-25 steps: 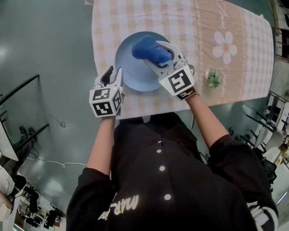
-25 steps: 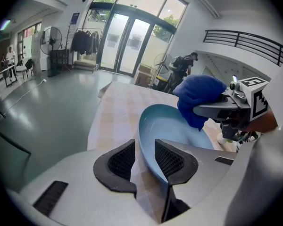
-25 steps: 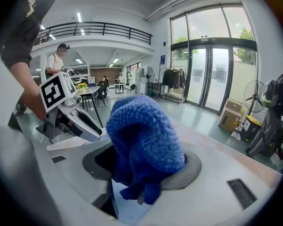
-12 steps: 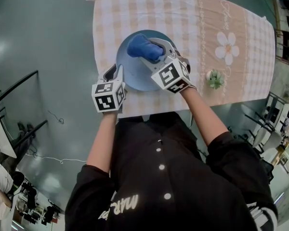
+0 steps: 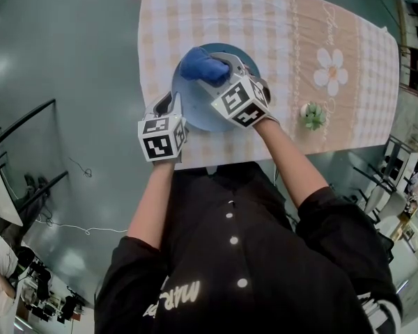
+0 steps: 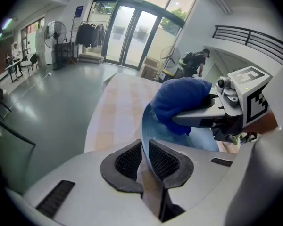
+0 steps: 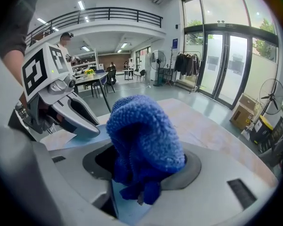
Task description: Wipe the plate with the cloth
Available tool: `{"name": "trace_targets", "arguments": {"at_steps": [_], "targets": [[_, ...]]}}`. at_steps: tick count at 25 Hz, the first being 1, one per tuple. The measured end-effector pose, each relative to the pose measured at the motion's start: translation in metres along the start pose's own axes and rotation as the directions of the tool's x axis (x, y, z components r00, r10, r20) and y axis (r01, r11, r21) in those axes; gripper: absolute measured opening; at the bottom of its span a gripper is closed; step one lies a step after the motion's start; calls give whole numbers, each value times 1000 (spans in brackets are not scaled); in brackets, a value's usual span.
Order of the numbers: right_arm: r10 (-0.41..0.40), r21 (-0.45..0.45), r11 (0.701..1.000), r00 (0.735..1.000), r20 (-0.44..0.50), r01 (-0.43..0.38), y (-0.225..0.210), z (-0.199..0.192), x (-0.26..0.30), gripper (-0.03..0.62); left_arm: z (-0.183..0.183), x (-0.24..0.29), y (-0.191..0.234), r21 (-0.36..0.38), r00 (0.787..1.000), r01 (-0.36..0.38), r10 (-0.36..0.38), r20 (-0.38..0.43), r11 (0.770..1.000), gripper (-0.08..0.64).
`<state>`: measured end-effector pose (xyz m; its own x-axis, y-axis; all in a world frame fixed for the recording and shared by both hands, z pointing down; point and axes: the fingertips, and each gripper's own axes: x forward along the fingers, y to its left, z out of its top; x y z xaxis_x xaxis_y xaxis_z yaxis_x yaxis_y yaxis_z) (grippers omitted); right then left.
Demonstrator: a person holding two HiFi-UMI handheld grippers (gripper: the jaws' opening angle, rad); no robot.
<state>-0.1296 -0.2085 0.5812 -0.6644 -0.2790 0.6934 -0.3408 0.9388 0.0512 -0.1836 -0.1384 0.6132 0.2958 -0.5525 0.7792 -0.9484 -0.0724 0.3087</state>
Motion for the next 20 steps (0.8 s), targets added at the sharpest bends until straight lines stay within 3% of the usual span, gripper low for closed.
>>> {"name": "trace_targets", "arguments": {"at_steps": [6, 11, 20], "targets": [[28, -1, 1000, 1000, -5, -28, 3, 2, 12, 227, 0, 0, 0, 6, 1000, 7, -7, 0, 1000, 61], [44, 10, 999, 999, -21, -43, 4, 1, 21, 227, 1, 0, -1, 69, 1000, -10, 10, 5, 998, 63], [42, 12, 999, 997, -67, -41, 1, -4, 29, 227, -1, 0, 0, 59, 1000, -11, 12, -3, 998, 63]]}}
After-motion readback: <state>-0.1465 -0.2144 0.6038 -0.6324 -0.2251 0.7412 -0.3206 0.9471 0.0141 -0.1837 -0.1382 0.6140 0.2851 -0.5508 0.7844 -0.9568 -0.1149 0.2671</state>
